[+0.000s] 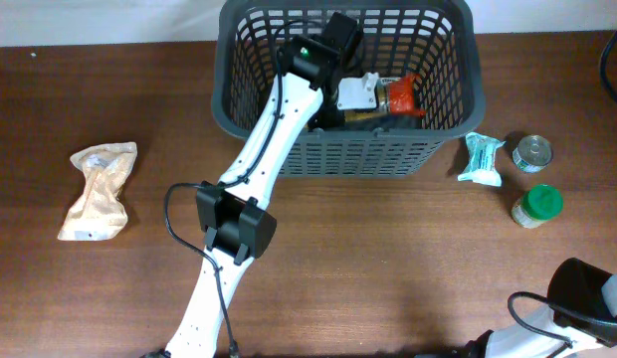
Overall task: Pack container
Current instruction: 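Carry bread pack into the basket and release it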
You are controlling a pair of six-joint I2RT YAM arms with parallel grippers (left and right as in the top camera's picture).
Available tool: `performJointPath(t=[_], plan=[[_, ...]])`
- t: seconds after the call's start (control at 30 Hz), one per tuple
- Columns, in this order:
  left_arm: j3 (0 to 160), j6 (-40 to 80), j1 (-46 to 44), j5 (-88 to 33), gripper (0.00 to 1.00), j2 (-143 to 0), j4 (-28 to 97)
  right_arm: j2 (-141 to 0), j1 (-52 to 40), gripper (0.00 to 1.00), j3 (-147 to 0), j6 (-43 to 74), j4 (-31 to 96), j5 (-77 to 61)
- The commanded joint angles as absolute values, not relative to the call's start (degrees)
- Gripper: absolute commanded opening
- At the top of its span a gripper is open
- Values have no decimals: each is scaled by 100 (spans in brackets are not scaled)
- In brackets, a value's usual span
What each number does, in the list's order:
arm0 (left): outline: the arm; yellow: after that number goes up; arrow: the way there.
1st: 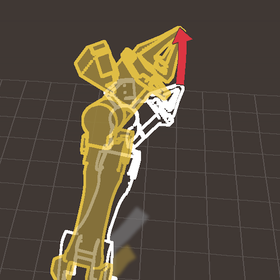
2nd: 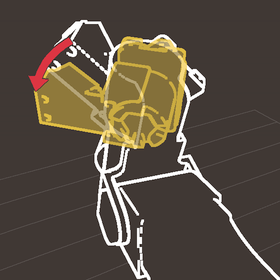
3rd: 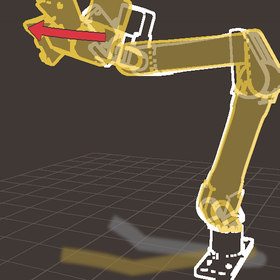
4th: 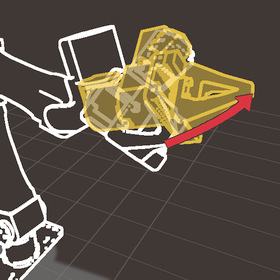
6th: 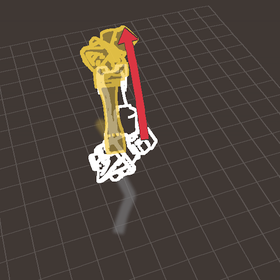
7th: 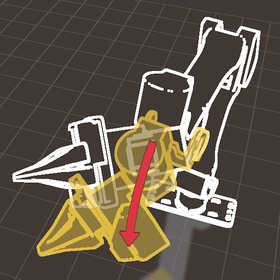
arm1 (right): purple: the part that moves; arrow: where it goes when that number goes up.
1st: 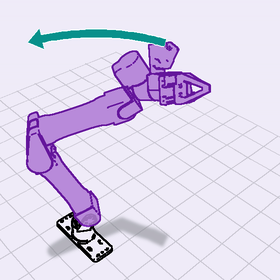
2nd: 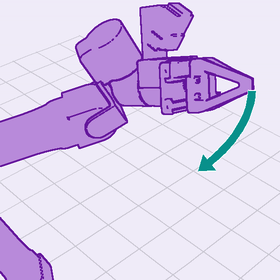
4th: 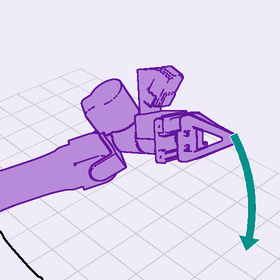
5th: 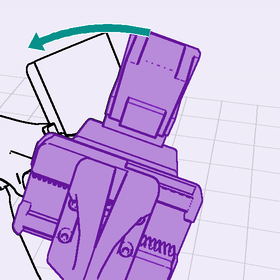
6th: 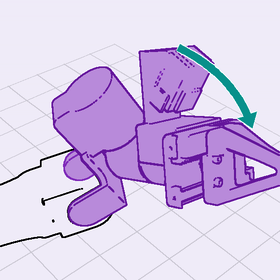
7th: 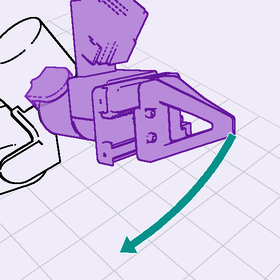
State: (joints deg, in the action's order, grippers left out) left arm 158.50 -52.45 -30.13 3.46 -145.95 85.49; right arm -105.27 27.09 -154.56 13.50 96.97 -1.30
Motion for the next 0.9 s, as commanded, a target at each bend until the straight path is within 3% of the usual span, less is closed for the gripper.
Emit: performJointPath(t=[0.0, 0.07, 0.1, 0.17, 0.23, 0.43, 0.5, 0.57, 0.63, 0.73, 0.87], plan=[[15957, -4888, -2982, 283, 2, -14368, 8615, -10466, 2744, 99, -15450, 1385, 9730, -80], [15941, -4888, -2965, 279, 2, -14368, 8547, -10466, 2744, 99, -15450, 1382, 9730, -80], [15939, -4886, -2945, 274, 6, -14368, 8482, -10466, 2744, 99, -15450, 1382, 9730, -80], [15935, -4886, -2928, 261, 25, -14370, 8372, -10466, 2744, 99, -15450, 1382, 9730, -80], [15935, -4888, -2908, 239, 31, -14370, 8311, -10466, 2744, 98, -15450, 1382, 9730, -78], [15935, -5256, -2908, 235, 32, -14383, 8294, -10466, 2744, 99, -15450, 1382, 9730, -80], [15935, -5227, -2910, 239, 37, -14383, 8320, -10466, 2744, 99, -15450, 1382, 9730, -80], [15994, -4974, -2956, 489, 45, -14293, 8289, -10466, 2744, 99, -15450, 1382, 9730, -80], [16164, -4351, -2991, 958, 61, -14038, 8079, -10466, 2744, 99, -15450, 1382, 9730, -80], [16680, -3715, -2926, 1232, 72, -13310, 7808, -10466, 2744, 99, -15450, 1382, 9730, -78], [17222, -3354, -2676, 1232, 73, -12442, 7804, -10466, 2744, 99, -15450, 1382, 9730, -80]])
